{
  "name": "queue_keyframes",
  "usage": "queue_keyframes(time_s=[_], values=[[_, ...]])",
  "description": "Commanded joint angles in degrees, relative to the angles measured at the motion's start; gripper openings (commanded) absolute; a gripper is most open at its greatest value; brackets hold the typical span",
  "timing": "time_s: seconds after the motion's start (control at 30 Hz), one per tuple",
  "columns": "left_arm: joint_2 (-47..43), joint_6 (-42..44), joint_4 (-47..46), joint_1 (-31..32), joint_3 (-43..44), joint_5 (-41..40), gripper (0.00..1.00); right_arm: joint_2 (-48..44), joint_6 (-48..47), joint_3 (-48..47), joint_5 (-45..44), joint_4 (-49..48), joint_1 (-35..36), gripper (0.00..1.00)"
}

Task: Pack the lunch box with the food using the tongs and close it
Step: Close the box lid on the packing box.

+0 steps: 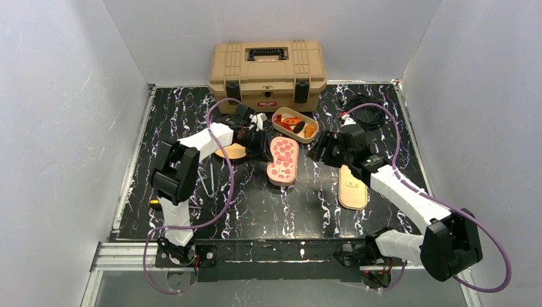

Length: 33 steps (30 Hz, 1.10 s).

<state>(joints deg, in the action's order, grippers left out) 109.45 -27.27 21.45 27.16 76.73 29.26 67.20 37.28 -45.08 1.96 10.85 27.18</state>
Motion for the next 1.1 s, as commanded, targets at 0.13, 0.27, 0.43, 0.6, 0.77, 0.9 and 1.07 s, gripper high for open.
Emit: queue_keyframes(time_s=[0.13, 0.27, 0.43, 0.6, 0.77, 0.9, 1.07], values=[[-0.3, 0.5, 2.0, -0.1, 0.8, 0.3, 0.28, -1.0, 0.1, 1.7, -0.7, 0.9, 0.2, 0.68], [0.5, 0.5, 2.6, -0.6, 1.4, 0.6, 0.31, -1.0, 0.4, 1.8, -0.5, 0.8, 0.1, 0.68], [0.2, 0.6, 2.8, -0.7, 1.4, 0.3, 0.29, -1.0, 0.4, 2.2, -0.4, 0.7, 0.1, 0.68], [0.3, 0.6, 2.8, -0.7, 1.3, 0.6, 0.17, -1.0, 0.8, 2.8, -0.1, 0.1, 0.2, 0.68], [0.0, 0.2, 2.5, -0.7, 1.2, 1.1, 0.00, -1.2, 0.9, 2.7, -0.2, 0.2, 0.2, 0.68], [-0.2, -1.2, 1.1, -0.8, 0.6, 3.5, 0.00, -1.4, 0.9, 2.7, -0.4, 0.4, 0.2, 0.68], [-0.6, -4.1, -1.7, -1.3, -0.9, 6.7, 0.00, -1.6, 0.9, 2.6, -0.5, 0.6, 0.1, 0.68]])
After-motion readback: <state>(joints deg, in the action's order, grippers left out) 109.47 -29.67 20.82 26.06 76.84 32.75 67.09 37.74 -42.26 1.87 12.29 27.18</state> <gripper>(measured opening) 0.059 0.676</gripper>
